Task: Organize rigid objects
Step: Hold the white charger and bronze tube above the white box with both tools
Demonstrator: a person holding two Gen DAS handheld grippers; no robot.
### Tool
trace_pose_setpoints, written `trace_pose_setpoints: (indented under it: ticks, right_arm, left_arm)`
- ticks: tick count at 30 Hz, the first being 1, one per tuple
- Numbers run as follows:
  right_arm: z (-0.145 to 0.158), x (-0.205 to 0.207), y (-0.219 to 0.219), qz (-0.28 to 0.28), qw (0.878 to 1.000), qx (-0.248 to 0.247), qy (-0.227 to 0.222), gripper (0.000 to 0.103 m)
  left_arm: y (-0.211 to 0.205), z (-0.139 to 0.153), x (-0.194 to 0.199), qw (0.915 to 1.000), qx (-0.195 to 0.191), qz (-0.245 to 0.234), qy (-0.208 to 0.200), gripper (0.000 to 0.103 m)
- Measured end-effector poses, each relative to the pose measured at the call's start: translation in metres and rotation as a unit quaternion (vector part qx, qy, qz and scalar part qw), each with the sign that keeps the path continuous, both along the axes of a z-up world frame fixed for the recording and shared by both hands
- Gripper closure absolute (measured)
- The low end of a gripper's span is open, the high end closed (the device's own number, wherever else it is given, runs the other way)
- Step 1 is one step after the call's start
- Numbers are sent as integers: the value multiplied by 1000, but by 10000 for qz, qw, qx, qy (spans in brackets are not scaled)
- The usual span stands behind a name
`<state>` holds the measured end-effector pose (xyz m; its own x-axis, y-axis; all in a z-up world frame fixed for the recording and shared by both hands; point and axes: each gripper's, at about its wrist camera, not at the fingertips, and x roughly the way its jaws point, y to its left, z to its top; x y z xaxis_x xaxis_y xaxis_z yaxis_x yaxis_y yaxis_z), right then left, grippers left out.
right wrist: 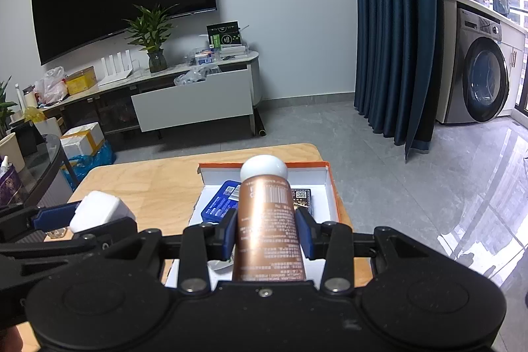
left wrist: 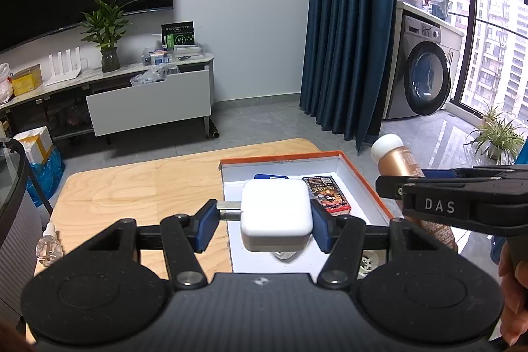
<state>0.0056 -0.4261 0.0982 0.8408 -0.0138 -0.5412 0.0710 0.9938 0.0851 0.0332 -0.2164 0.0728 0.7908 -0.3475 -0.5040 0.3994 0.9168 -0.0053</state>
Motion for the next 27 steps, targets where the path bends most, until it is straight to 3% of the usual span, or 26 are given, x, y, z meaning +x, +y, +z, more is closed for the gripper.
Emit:
trace_pose_setpoints:
  ticks: [27]
  right_arm:
    - [-3, 2, 4, 12, 10000, -21, 54, 57]
  left_arm:
    - [-3, 2, -3, 10000, 6, -6, 5, 44]
